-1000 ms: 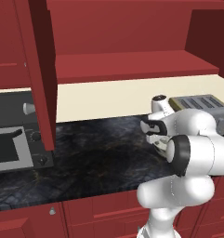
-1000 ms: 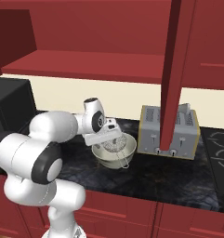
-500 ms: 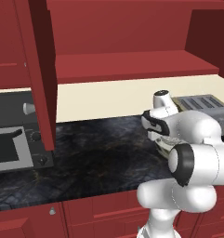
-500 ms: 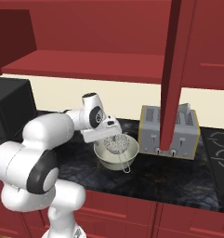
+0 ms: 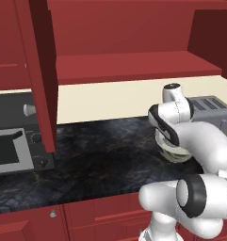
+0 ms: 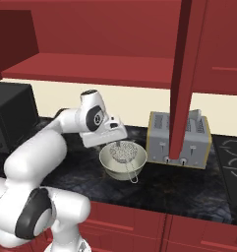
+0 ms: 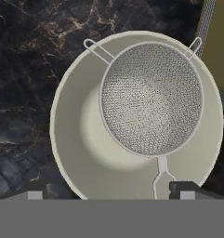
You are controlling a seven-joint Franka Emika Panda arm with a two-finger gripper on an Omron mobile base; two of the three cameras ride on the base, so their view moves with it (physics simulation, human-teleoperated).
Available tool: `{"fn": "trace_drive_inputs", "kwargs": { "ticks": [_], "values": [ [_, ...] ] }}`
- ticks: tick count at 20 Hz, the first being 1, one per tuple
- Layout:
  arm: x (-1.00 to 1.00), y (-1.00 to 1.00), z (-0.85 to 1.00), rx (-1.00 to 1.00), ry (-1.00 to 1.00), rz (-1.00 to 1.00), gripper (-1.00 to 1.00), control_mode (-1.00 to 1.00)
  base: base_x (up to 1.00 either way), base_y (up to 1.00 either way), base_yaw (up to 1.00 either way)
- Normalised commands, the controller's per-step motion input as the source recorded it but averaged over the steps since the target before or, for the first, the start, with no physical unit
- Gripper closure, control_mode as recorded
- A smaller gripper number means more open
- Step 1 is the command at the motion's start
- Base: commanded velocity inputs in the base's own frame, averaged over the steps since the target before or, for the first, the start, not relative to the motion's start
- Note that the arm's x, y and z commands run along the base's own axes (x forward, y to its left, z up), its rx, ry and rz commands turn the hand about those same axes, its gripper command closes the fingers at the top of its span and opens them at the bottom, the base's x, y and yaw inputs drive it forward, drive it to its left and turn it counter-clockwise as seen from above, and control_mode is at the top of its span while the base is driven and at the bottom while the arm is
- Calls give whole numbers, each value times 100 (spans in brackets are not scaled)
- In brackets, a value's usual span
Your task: Open the cabinet and setup a tea strainer by placing it in the bowl upright.
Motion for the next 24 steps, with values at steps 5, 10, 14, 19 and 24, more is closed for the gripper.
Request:
{"fn": "trace_drive_inputs", "kwargs": {
  "ticks": [5, 10, 14, 19, 24],
  "values": [
    [-92, 20, 59, 0, -9, -3, -100, -100, 0, 0, 0],
    [-73, 67, 66, 7, -13, 0, -100, -100, 0, 0, 0],
    [-42, 69, 81, 8, -15, 0, -100, -100, 0, 0, 0],
    [-16, 38, 48, 1, -3, -3, -100, -100, 0, 0, 0],
    [-7, 6, 18, 0, 1, -2, -100, -100, 0, 0, 0]
  ]
}}
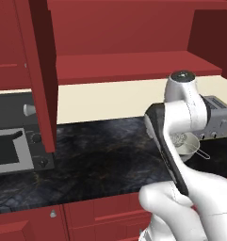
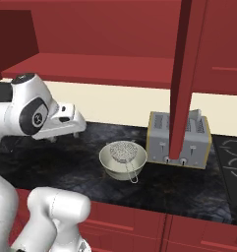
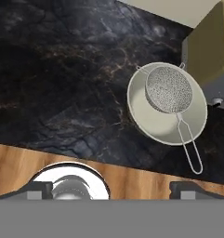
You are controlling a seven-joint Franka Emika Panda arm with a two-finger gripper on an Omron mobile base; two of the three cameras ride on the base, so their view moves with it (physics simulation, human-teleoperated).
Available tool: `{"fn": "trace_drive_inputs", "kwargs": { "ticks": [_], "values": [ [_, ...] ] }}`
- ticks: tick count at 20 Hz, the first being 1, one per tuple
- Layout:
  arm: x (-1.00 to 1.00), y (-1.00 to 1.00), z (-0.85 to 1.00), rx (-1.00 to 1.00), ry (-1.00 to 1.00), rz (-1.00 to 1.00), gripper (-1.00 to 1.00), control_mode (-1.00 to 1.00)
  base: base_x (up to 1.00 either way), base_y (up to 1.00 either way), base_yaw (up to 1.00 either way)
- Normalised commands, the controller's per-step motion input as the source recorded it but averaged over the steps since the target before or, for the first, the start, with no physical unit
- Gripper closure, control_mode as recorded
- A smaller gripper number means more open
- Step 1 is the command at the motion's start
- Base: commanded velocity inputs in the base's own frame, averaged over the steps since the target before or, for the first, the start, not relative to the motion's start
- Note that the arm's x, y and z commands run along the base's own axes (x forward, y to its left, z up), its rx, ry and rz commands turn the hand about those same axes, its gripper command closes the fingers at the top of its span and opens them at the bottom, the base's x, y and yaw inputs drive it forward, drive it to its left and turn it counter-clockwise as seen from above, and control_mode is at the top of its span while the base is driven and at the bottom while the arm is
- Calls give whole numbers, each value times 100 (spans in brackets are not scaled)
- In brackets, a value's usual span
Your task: Open the cabinet and setup a tea strainer by placing it in the bowl upright.
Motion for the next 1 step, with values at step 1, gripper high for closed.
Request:
{"fn": "trace_drive_inputs", "kwargs": {
  "ticks": [1],
  "values": [
    [-16, 0, 14, 0, 1, -3, -100, -100, 0, 0, 0]
  ]
}}
